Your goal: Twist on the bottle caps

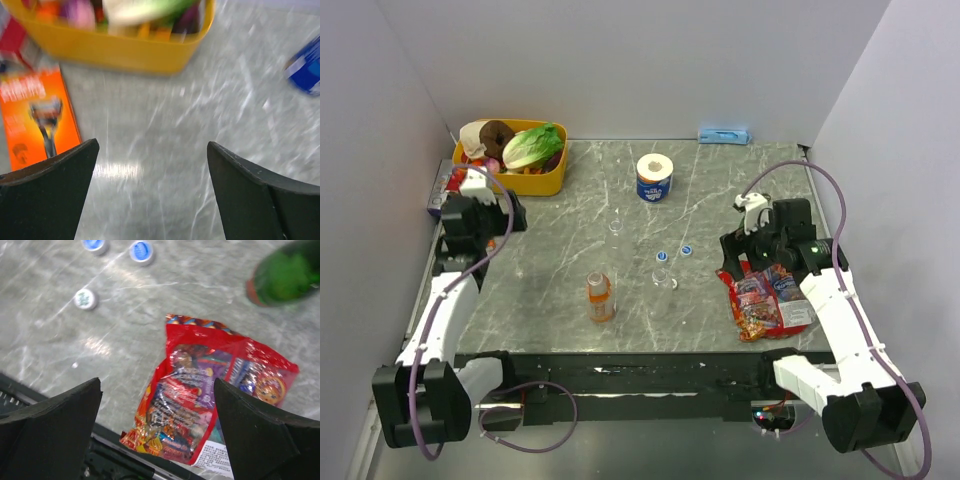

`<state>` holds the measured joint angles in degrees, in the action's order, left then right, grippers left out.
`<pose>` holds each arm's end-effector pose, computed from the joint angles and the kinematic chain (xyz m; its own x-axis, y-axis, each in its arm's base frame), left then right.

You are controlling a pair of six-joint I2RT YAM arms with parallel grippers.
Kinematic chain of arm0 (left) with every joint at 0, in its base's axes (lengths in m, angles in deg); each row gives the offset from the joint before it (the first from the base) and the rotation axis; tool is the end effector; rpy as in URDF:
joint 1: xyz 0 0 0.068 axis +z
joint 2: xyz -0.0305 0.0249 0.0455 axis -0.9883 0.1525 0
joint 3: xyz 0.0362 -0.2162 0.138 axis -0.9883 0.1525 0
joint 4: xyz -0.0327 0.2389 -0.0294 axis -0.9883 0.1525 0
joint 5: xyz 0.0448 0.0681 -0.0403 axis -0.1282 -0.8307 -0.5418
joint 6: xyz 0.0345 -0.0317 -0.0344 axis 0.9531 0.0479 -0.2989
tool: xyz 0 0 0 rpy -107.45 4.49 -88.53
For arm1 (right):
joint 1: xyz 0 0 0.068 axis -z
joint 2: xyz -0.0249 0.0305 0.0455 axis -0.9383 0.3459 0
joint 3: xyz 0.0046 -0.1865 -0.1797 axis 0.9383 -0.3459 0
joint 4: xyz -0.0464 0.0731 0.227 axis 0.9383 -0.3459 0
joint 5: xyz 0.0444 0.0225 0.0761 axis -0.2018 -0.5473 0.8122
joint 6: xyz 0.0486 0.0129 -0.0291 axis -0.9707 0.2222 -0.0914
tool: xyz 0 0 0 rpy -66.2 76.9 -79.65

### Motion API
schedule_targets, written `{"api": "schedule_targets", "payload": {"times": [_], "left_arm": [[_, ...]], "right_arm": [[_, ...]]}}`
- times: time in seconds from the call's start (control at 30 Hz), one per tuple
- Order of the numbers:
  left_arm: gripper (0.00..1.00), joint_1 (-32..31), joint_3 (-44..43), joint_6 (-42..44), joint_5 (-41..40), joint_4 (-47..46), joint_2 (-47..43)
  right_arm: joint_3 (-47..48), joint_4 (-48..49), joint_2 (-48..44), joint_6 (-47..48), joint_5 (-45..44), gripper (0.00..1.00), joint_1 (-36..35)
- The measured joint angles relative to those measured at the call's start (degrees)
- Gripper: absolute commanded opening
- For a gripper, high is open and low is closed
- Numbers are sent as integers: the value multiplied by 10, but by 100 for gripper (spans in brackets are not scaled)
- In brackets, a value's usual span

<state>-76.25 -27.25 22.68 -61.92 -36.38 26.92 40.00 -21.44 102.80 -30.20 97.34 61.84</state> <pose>0.2357 0.0153 0.2623 -0.3498 -0.1554 -0.9238 -0.0124 0.9868 -0.1613 0.1812 0.0371 0.2940 -0.6158 -0.3717 -0.6947 -0.5219 0.8530 0.0062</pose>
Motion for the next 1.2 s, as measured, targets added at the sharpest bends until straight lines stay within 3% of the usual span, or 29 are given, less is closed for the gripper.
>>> {"api": "schedule_targets", "payload": {"times": [0.27, 0.43, 0.57, 0.73, 0.93, 1.07, 1.2], "left_arm": [[96, 1, -126, 33, 62, 121, -11], [96, 0, -127, 47, 104, 203, -14], [96, 1, -104, 45, 122, 225, -43], [96, 1, -101, 37, 129, 231, -57], [96, 1, -94, 27, 136, 235, -81], [96, 1, -94, 24, 139, 236, -99], [96, 1, -86, 19, 141, 231, -107]], "right_arm": [[110, -34, 12, 107, 136, 99, -24], [209, -38, 45, 128, 232, 95, -72], [227, -30, 66, 127, 275, 89, -134], [236, 15, 118, 73, 275, 83, -205], [288, 72, 211, 4, 188, 86, -255], [321, 61, 240, 23, 185, 90, -275], [304, 22, 206, 78, 198, 92, -287]]}}
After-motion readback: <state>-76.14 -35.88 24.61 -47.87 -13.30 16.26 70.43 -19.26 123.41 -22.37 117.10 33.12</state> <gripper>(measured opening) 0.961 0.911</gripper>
